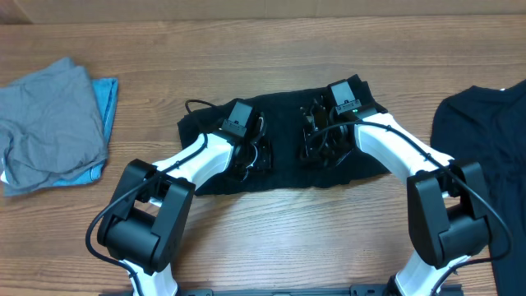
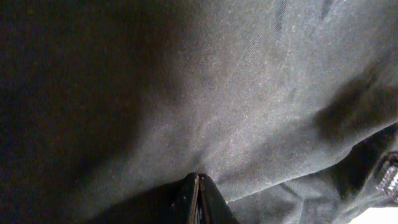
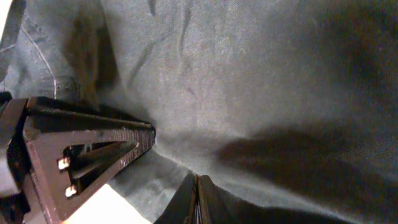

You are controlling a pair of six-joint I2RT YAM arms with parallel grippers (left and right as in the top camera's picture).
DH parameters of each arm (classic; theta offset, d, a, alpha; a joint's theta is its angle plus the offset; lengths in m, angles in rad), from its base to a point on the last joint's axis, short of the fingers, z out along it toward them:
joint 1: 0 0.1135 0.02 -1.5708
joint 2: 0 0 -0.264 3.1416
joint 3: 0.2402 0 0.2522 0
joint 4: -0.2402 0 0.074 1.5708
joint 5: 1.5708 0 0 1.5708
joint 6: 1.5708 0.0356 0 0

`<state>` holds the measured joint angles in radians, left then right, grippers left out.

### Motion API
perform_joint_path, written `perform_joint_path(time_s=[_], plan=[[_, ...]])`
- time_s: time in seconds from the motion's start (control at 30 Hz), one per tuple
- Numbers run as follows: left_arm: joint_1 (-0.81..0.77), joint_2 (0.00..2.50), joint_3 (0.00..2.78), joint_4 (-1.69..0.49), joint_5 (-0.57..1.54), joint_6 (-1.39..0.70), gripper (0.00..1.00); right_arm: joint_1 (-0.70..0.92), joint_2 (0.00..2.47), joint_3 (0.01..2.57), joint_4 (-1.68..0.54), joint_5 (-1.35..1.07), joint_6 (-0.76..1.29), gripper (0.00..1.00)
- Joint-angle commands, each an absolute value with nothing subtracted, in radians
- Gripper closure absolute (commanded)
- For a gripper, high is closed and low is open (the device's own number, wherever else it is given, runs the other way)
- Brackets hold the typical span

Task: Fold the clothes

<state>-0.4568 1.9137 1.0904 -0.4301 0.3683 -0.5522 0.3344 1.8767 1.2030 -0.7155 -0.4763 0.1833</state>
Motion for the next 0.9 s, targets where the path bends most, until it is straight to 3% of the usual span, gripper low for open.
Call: perform_joint_path(time_s=[0.0,0.33,0.87], plan=[[-0.459,1.909,1.062,-0.434,0.29,-0.565,0.94,0.336,1.923,1.196,-0.693,-0.463,0.202,0.96],[-0.445,1.909,1.062,-0.477,0.221,-0.559,0.96,0.281,2.003,1.2,-0.686,-0.45,0.237,0.96],[-0.207,1.909,1.071,-0.591,0.199,-0.462,0.96,-0.114,1.998,1.27,-0.769,-0.445,0.205,0.96]])
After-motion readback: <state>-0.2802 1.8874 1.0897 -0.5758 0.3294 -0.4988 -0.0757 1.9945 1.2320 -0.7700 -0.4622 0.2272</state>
